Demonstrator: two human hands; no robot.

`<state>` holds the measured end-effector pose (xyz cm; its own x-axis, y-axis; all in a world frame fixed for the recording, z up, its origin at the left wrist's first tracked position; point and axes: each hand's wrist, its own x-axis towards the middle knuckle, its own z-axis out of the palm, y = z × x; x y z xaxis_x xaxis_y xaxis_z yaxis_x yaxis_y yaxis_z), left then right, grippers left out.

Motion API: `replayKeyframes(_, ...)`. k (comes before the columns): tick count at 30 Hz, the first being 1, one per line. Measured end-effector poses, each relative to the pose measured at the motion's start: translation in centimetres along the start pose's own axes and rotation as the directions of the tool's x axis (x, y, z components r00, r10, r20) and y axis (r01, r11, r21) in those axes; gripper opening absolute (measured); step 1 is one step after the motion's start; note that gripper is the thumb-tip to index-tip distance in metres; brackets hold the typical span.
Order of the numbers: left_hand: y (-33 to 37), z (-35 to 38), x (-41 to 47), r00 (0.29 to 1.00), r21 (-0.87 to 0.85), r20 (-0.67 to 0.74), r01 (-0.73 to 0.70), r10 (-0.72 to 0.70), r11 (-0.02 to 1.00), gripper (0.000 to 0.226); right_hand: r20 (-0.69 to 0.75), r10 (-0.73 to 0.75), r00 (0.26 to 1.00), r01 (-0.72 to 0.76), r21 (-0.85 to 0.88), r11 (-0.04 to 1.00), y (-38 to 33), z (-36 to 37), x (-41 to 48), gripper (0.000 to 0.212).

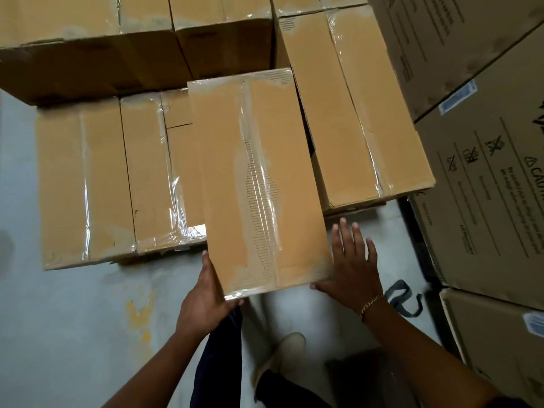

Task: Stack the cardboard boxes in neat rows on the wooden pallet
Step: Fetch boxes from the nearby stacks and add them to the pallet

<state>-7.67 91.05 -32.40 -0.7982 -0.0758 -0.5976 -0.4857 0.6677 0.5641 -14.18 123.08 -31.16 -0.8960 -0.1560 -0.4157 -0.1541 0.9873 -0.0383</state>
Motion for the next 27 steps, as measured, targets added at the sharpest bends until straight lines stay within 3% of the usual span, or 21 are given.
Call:
replayKeyframes(16, 2.5, -2.6, 7.3, 0.997, 0.043, -0.067, -0.043, 0.046, 0.998, 0.137, 0.051, 0.037, 0.998, -0.035, -0.036, 0.999, 0.8, -4.2, 9.1, 0.156)
replayKeyframes(27, 3.7, -3.5, 9.4, 0.996, 0.079, -0.074, -0.041, 0.047, 0.996, 0.143, -0.062, 0.049, 0.997, -0.050, -0.016, 0.999, 0.4, -5.0, 10.5, 0.125)
